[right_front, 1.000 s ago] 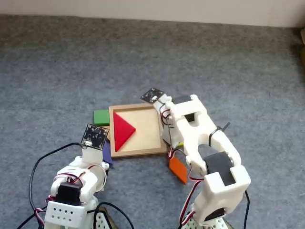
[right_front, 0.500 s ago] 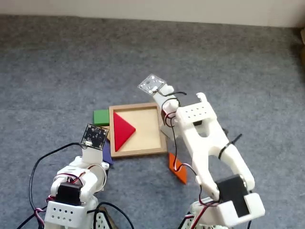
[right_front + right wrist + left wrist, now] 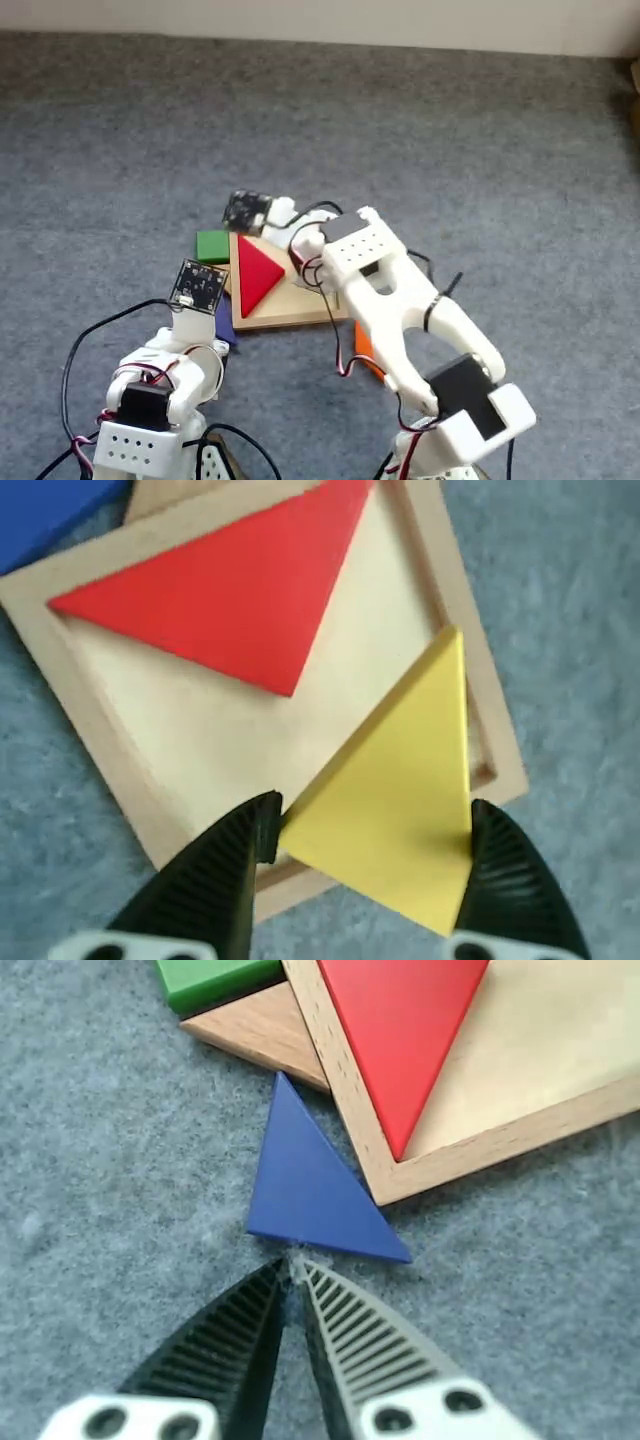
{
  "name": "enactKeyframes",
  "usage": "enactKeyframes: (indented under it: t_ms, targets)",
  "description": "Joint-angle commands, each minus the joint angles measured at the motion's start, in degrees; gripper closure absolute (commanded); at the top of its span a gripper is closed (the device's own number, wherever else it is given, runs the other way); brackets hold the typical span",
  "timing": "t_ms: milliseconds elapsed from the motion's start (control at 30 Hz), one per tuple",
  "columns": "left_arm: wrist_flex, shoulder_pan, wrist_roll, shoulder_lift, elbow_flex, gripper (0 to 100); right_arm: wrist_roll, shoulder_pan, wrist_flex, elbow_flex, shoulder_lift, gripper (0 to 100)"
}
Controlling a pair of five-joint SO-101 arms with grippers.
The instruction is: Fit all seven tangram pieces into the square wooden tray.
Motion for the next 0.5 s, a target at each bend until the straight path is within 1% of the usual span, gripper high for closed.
enactKeyframes:
  t_ms: [0,200,333,467]
  targets:
    - [0.26,0.04,-0.18,-2.42,1.1,99,6.42,-2.07,-4.44,-2.68,1.1,80.3]
    - [0.26,0.04,-0.18,-2.42,1.1,99,13.71,-2.59,-8.31,-2.68,5.14,80.2]
    - [0.26,0.04,-0.18,-2.42,1.1,99,13.89,-2.59,-8.48,-4.18,5.41,79.5]
    - [0.26,0.04,-0.18,-2.42,1.1,99,12.75,-2.24,-8.4,-6.46,5.67,70.7]
